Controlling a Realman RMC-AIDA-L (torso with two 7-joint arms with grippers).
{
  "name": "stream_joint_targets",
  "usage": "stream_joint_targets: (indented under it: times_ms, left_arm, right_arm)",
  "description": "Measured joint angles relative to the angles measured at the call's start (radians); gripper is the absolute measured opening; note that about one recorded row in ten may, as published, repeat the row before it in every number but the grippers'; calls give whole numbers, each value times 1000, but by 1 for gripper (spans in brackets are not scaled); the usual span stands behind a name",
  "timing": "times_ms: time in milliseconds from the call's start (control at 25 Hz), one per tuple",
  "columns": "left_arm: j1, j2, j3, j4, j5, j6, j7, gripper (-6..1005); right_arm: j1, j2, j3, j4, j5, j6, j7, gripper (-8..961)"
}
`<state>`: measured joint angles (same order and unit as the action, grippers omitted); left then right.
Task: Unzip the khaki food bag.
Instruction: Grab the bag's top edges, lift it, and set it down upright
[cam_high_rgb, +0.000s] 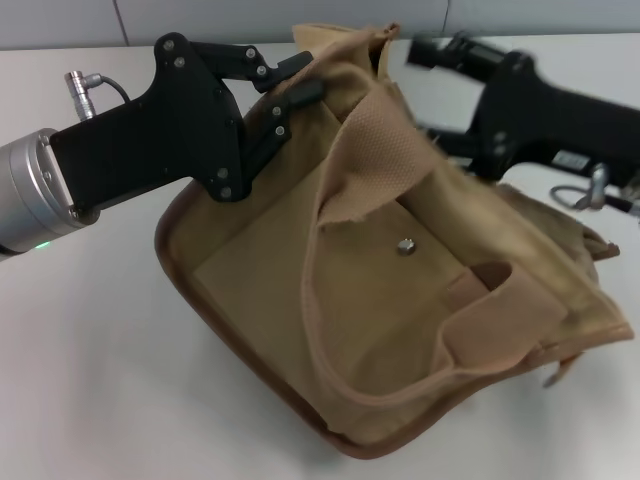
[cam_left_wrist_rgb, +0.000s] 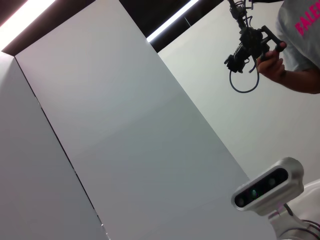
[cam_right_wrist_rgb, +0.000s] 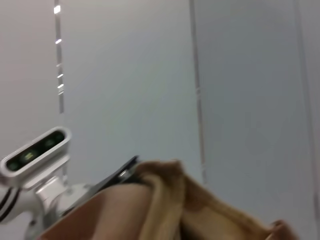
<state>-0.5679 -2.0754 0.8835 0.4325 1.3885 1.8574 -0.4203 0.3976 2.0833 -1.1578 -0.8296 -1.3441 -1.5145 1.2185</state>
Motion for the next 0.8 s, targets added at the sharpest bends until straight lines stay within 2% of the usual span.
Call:
stream_joint_targets:
  times_ms: [200, 520, 600, 760, 800]
  left_arm:
    - [-5, 0, -1, 0, 0, 0, 0, 129]
    - [-8, 0, -4, 0, 1, 0, 0, 131]
    - [-10, 0, -4, -1, 0, 0, 0, 132]
    - [-12, 0, -2, -1, 0, 0, 0, 133]
    - [-13, 0, -1, -1, 0, 0, 0, 133]
  right_arm:
    - [-19, 0, -9, -59, -119, -3, 56, 838]
    - [-91, -1, 5, -104, -162, -33, 61, 836]
    - [-109, 0, 41, -100, -180, -40, 55, 835]
    - [-126, 5, 63, -85, -126, -40, 28, 832]
    - [-130, 4, 64, -58, -38, -41, 5, 832]
